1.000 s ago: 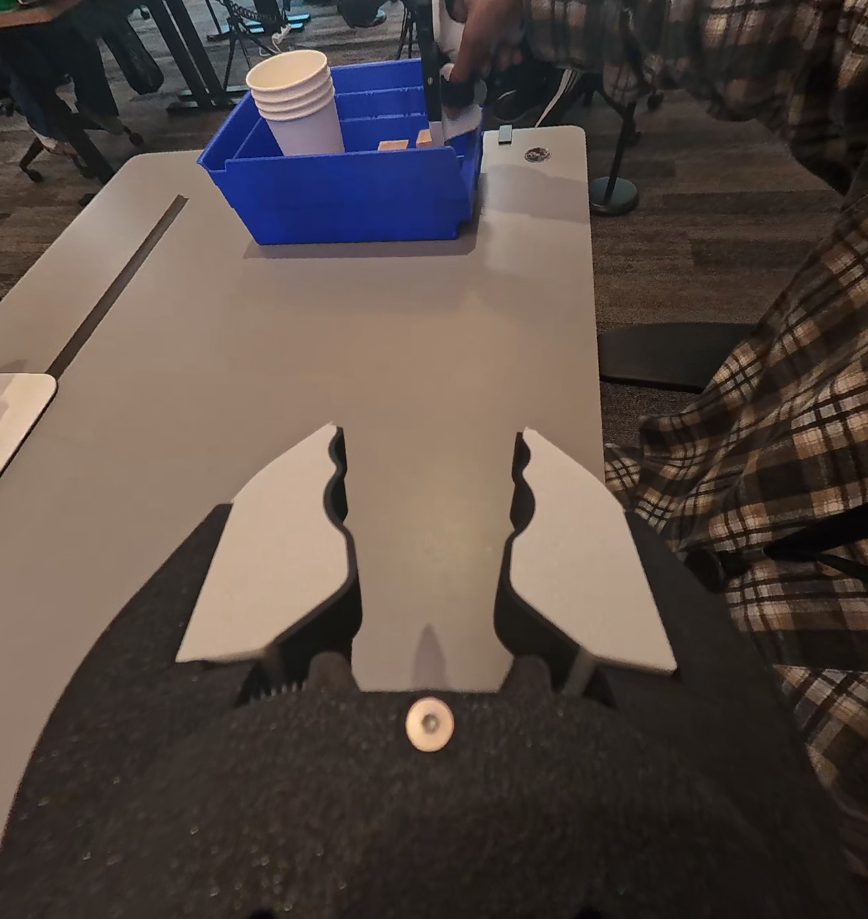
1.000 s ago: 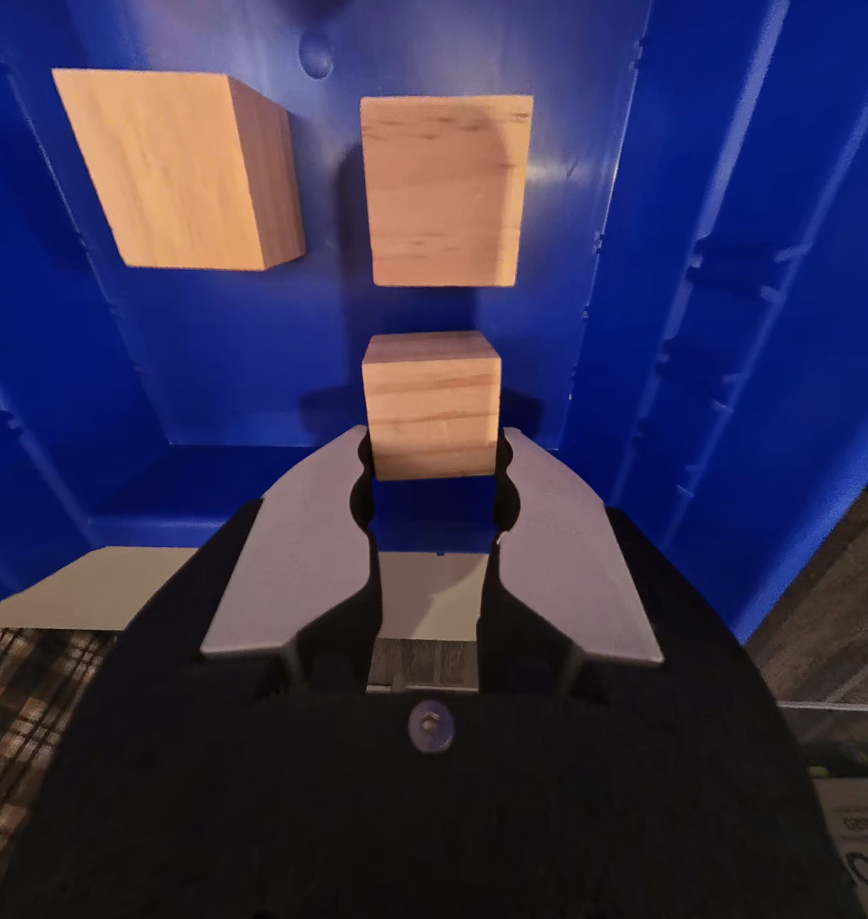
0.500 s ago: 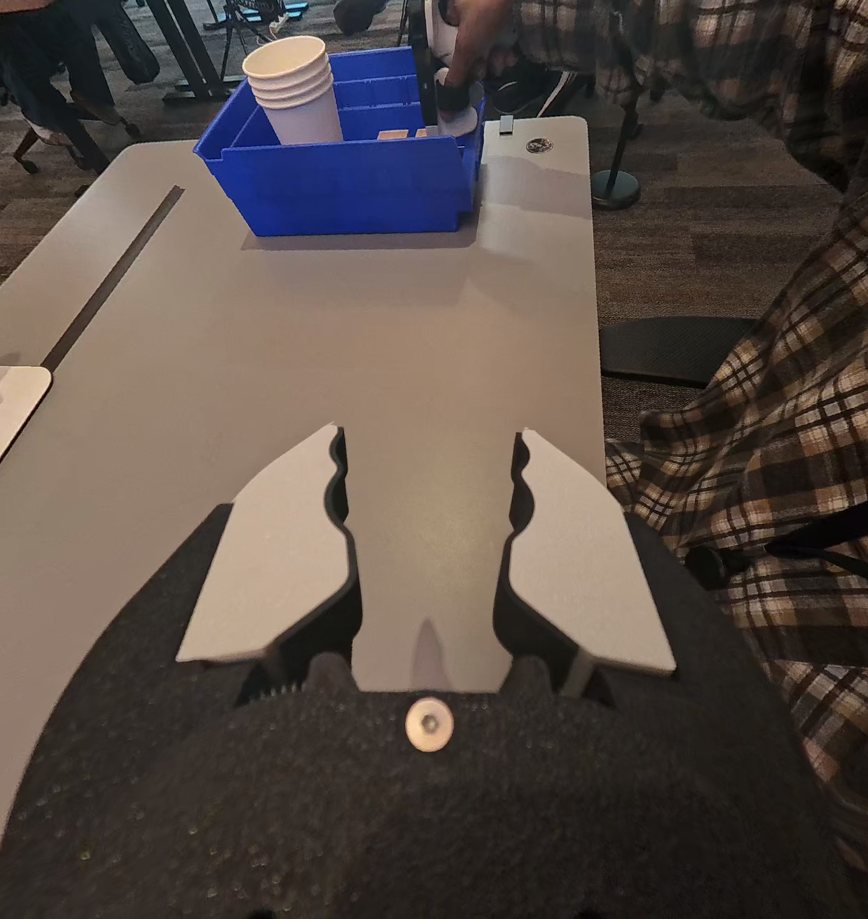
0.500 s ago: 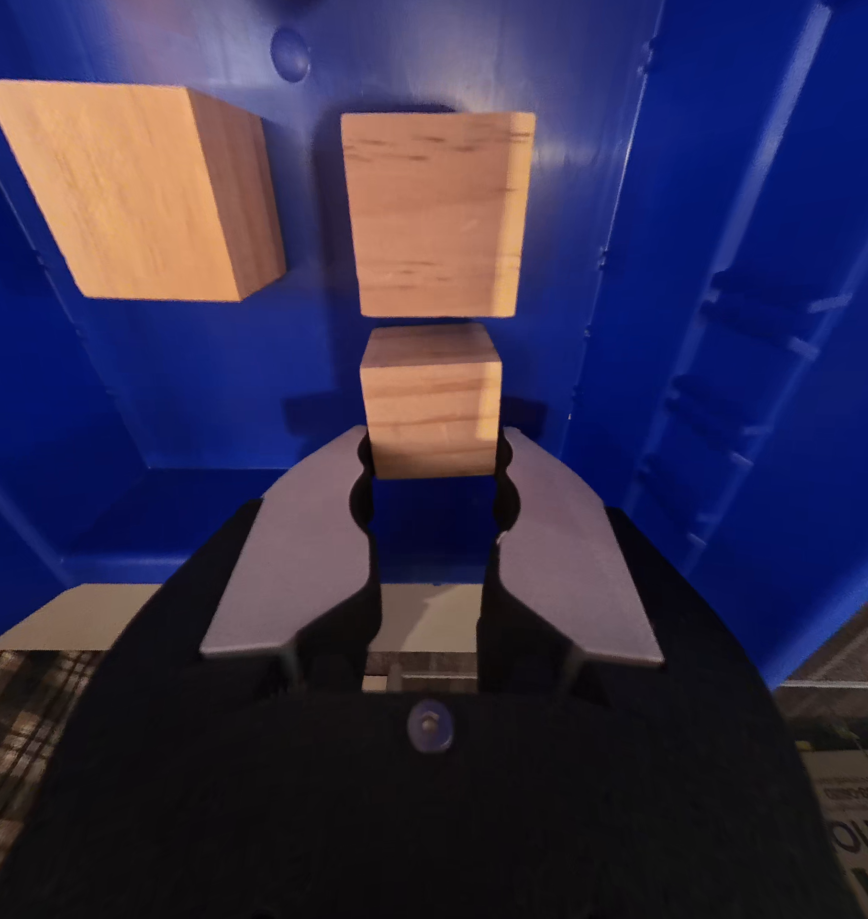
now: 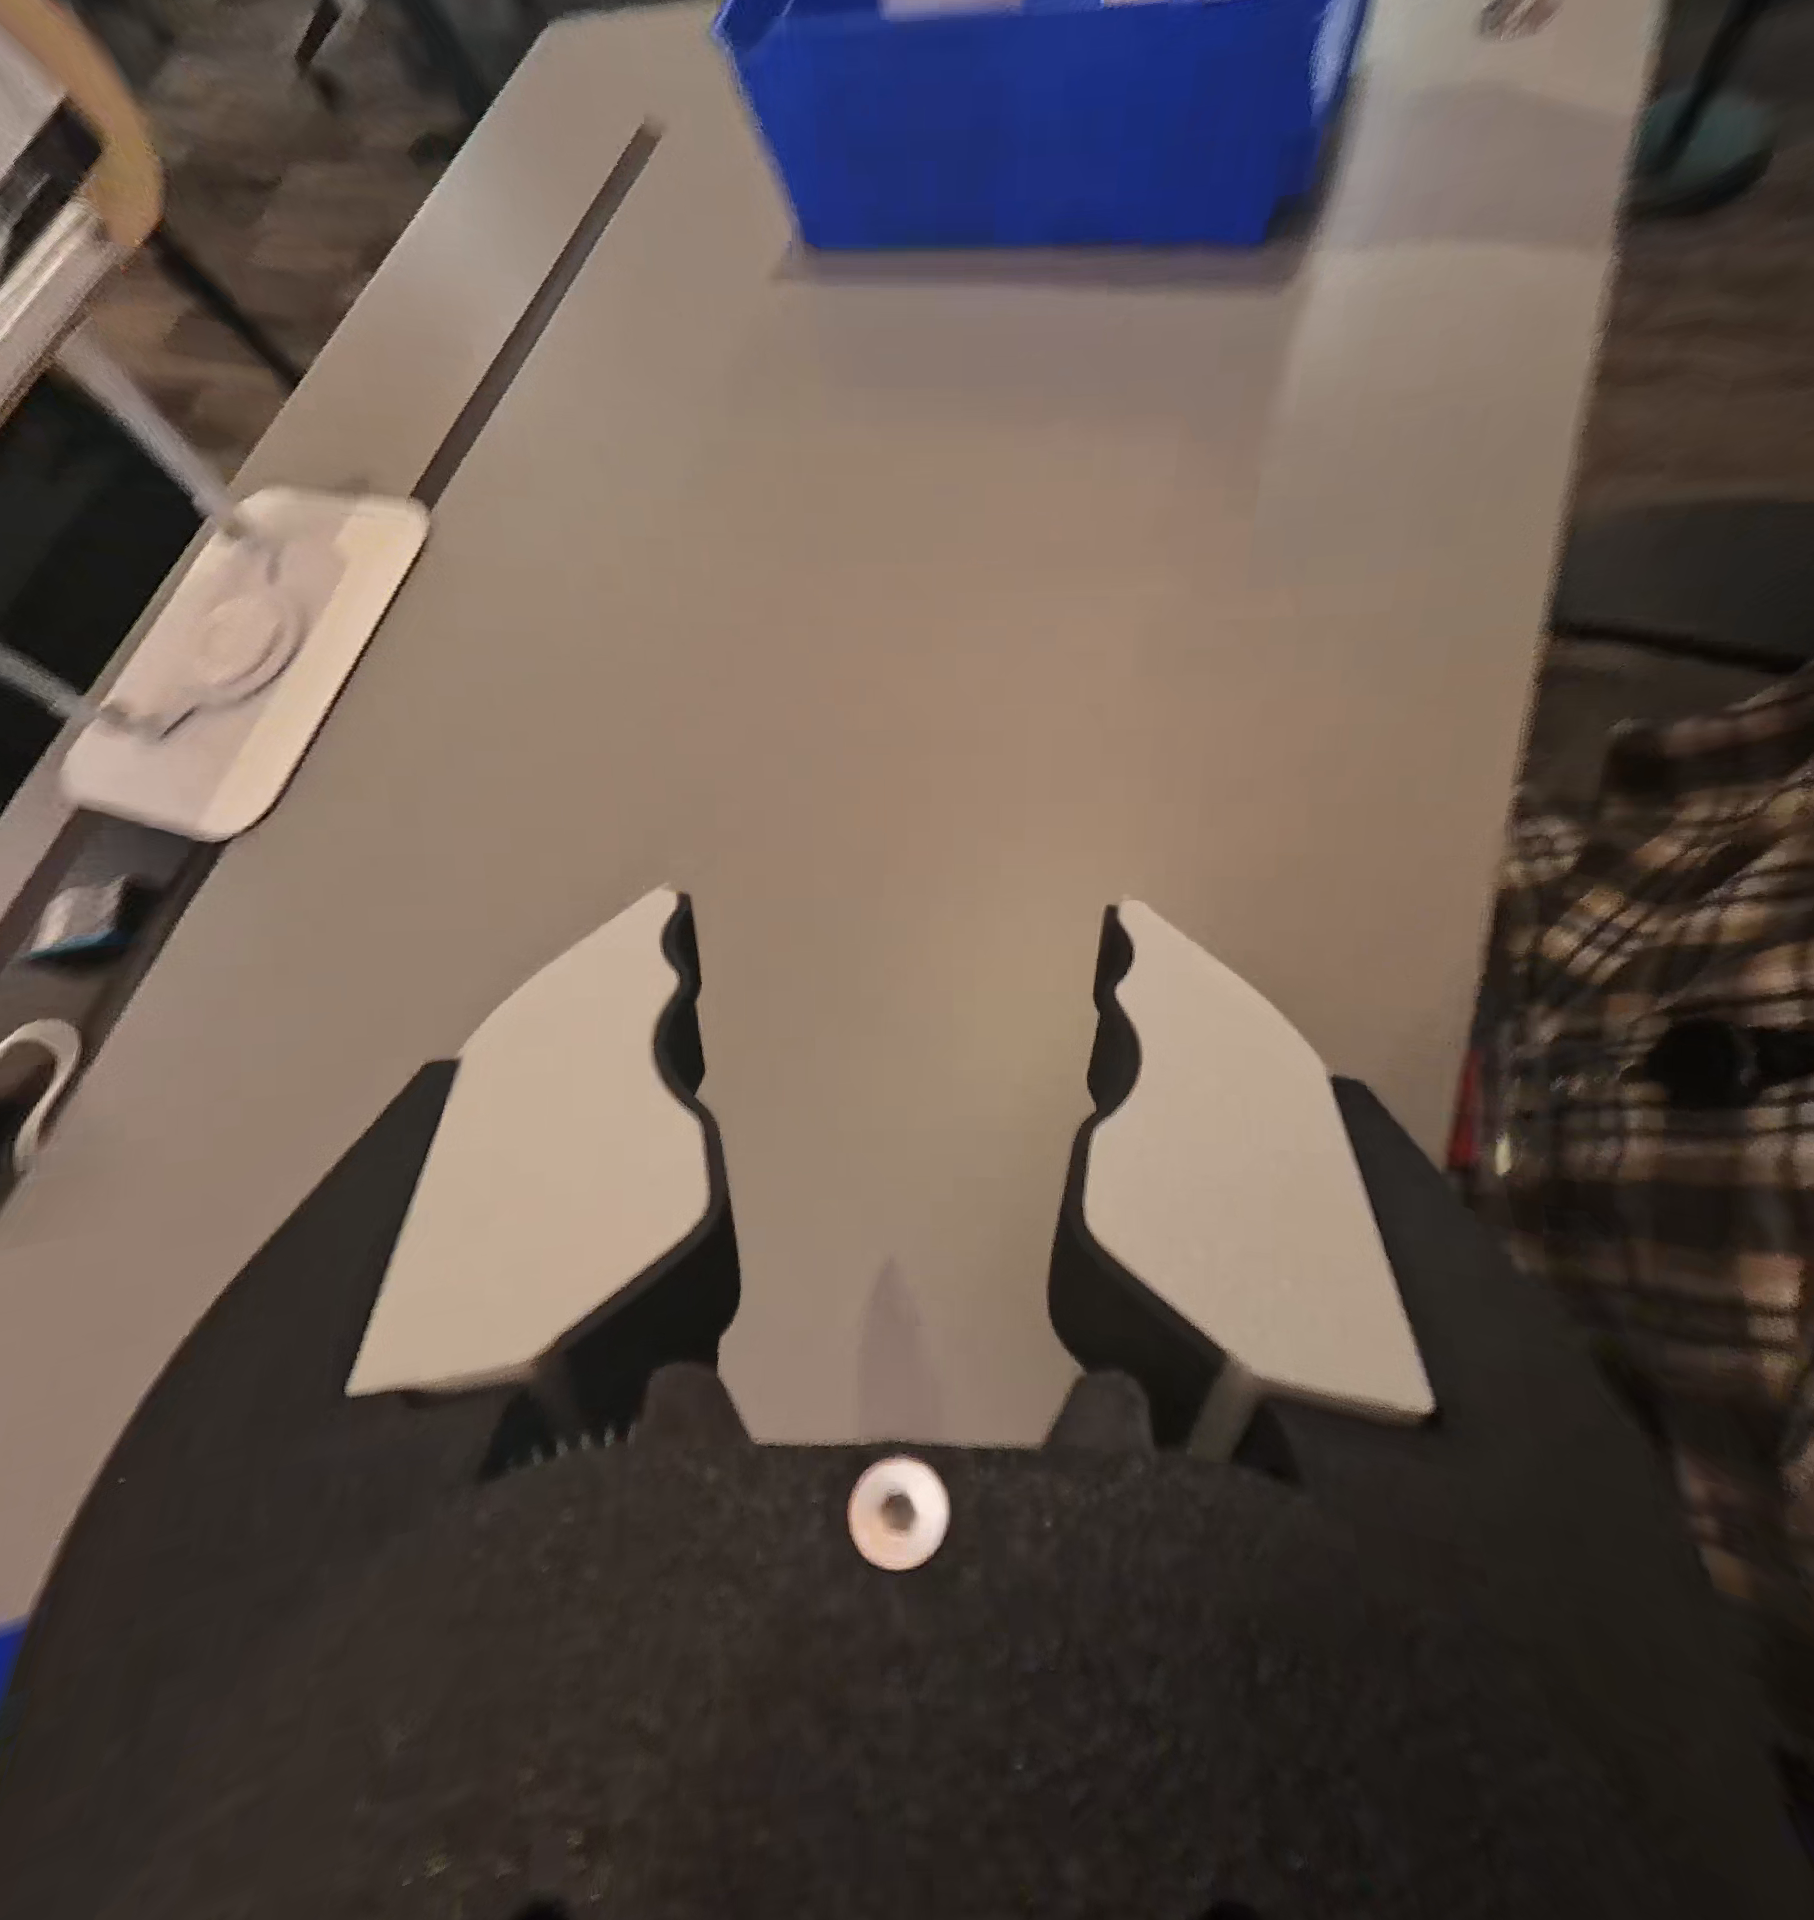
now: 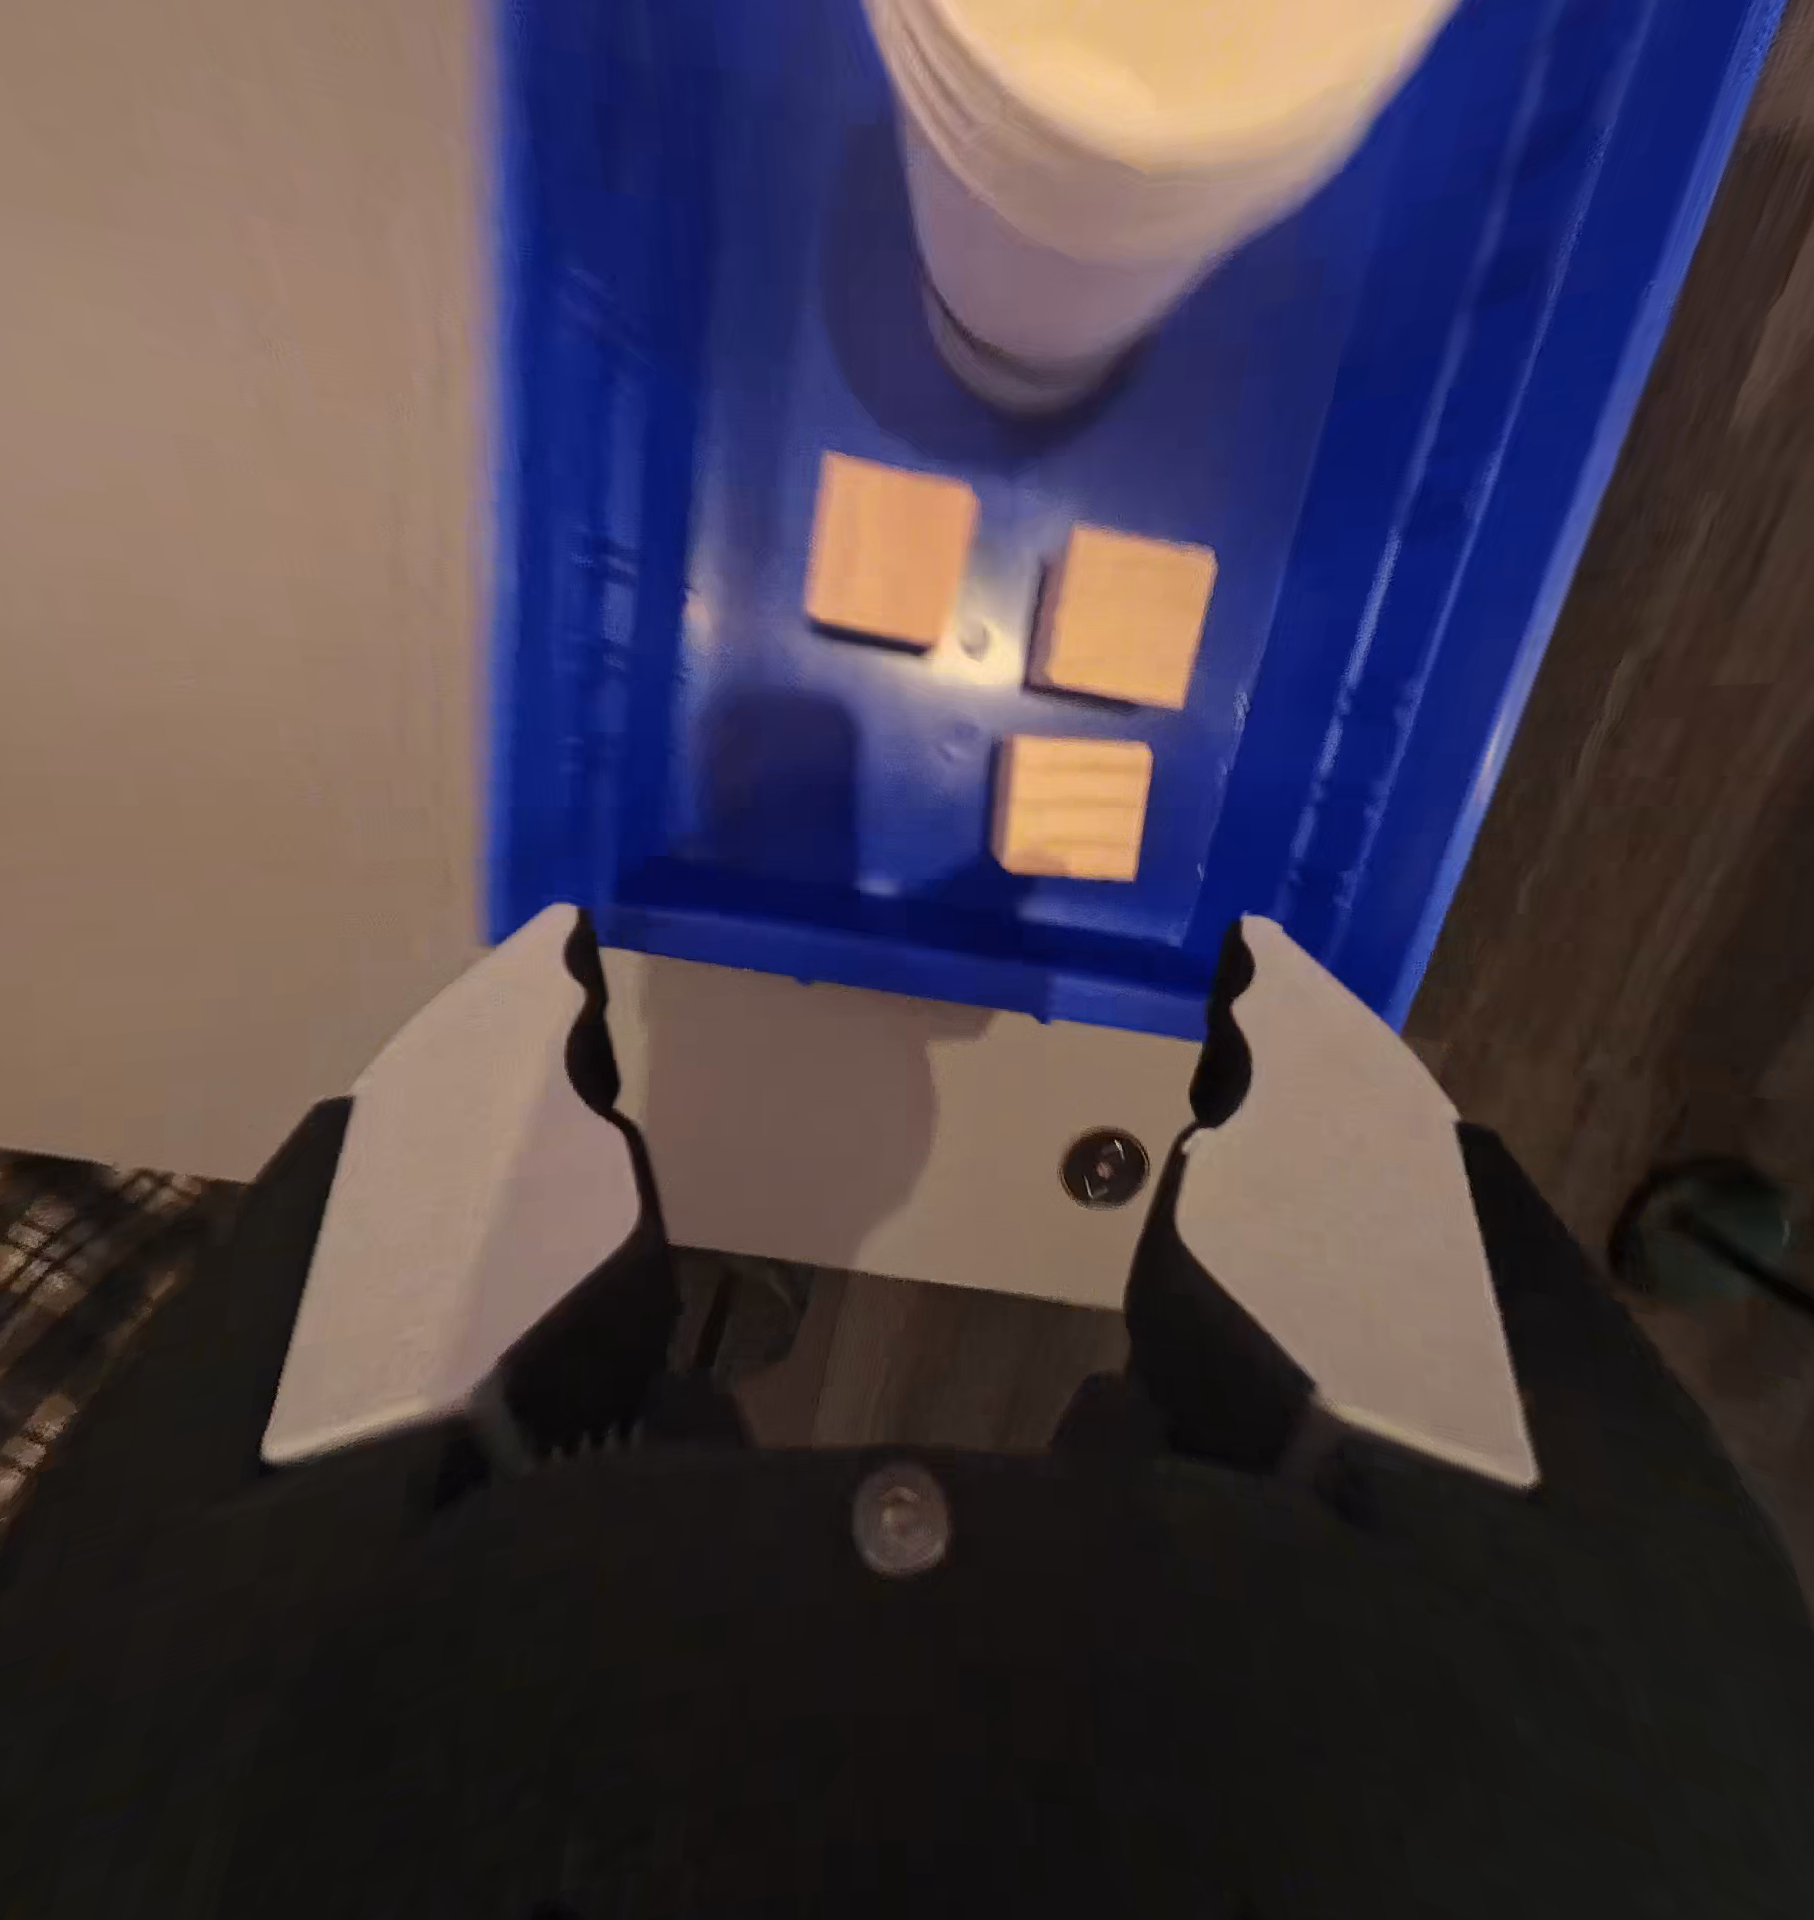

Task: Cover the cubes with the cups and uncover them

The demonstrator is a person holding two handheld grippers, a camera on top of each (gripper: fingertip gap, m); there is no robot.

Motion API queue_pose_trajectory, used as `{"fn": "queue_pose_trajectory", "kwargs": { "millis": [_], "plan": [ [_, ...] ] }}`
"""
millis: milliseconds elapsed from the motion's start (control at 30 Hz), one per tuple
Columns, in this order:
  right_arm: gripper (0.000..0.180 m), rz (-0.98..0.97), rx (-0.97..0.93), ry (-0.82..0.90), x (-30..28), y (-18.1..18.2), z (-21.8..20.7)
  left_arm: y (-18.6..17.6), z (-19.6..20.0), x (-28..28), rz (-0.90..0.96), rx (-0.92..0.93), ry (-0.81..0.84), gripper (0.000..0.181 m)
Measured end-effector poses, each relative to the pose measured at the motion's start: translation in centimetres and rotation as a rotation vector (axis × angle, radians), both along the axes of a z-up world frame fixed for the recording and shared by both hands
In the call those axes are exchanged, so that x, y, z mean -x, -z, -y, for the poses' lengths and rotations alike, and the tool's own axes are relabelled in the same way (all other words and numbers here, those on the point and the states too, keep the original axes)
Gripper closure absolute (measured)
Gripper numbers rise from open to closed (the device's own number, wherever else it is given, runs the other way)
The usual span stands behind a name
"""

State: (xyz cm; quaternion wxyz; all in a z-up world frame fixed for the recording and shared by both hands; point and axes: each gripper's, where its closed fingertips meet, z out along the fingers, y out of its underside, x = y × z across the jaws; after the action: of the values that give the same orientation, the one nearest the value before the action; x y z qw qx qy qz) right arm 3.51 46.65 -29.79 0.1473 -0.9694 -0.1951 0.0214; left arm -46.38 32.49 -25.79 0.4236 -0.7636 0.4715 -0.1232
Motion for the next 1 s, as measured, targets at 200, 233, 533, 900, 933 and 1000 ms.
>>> {"fn": "queue_pose_trajectory", "kwargs": {
  "millis": [200, 233, 533, 900, 933, 1000],
  "plan": [
    [0.063, -0.285, -0.333, -0.303, 9.8, -4.3, 4.1, 1.2, -2.1, 9.3, -0.280, 0.095, -0.124, 0.103],
    [0.062, -0.322, -0.341, -0.347, 11.2, -3.7, 5.1, 1.7, -2.5, 10.4, -0.318, 0.120, -0.133, 0.101],
    [0.067, -0.451, -0.273, -0.571, 18.2, 3.1, 11.7, 9.6, -5.3, 15.0, -0.628, 0.345, -0.029, 0.096],
    [0.070, -0.531, -0.218, -0.589, 18.9, 5.7, 13.2, 15.7, -6.9, 15.2, -0.716, 0.517, 0.048, 0.121],
    [0.071, -0.540, -0.217, -0.592, 19.1, 5.7, 13.1, 15.9, -6.7, 15.0, -0.706, 0.542, 0.056, 0.135],
    [0.073, -0.567, -0.223, -0.605, 19.8, 5.7, 13.0, 15.6, -7.1, 14.6, -0.678, 0.540, 0.037, 0.136]
  ]
}}
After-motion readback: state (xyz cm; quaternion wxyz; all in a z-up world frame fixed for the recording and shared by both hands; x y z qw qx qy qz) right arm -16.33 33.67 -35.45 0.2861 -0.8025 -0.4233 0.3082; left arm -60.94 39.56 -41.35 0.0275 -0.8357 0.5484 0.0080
